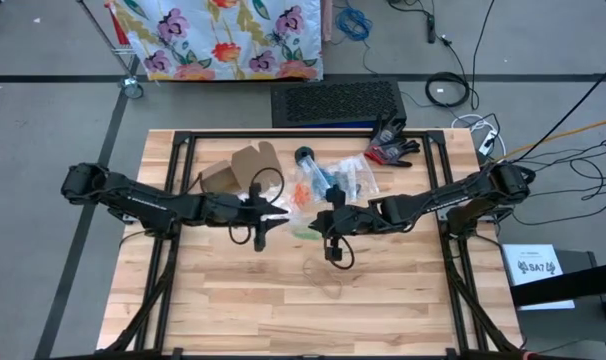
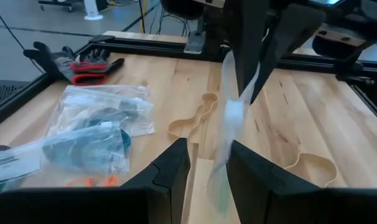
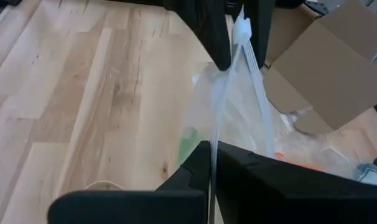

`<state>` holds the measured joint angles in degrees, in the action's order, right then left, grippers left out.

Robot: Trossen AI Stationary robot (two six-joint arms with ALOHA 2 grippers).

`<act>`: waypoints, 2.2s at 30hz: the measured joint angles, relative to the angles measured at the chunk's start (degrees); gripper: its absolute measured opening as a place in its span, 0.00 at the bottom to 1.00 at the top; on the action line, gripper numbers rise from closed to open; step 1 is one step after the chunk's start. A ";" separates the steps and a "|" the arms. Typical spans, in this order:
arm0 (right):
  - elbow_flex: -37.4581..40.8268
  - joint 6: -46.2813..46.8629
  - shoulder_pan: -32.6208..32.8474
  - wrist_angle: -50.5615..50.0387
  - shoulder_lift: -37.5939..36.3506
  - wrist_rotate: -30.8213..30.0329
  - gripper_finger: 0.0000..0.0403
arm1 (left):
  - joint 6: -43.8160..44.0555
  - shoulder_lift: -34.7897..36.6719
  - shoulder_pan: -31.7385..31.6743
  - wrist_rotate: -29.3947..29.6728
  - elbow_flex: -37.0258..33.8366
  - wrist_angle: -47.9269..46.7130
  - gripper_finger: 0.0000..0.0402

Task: Sort rubber bands
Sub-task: Close the transparent zip bag

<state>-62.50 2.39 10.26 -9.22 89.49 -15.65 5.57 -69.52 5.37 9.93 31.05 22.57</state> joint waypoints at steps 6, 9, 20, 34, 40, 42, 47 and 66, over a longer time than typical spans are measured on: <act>0.00 0.12 -0.02 0.19 0.02 0.08 0.00 | -1.62 -0.08 -0.02 -2.44 -0.04 0.82 0.25; 0.00 0.36 -0.02 1.14 0.04 0.09 0.00 | -1.88 -0.08 0.02 -2.62 -0.04 0.96 0.17; 0.00 -0.83 -0.14 1.78 0.07 -0.80 0.01 | -2.98 -0.08 0.00 -4.10 -0.04 0.84 0.01; 0.00 -6.53 -3.88 18.31 2.91 -0.03 0.26 | -2.93 -0.10 0.02 -2.79 -0.04 -0.92 0.00; 0.00 -6.77 -5.67 23.06 6.00 6.97 0.28 | -2.94 -0.10 -0.02 -2.49 -0.03 -0.97 0.00; 0.00 -6.69 -5.80 24.54 6.41 7.33 0.28 | -2.93 -0.10 -0.04 -2.41 -0.02 -0.81 0.00; 0.00 -6.55 -5.81 24.72 6.43 8.64 0.28 | -2.93 -0.10 -0.04 -2.09 -0.02 -1.13 0.00; 0.00 -4.57 -6.54 24.36 6.43 12.45 0.18 | 0.00 -0.10 -0.09 -2.34 -0.02 -0.55 0.00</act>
<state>-62.50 -2.19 3.73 15.15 95.92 -3.20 5.57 -69.63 5.28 7.58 31.03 22.02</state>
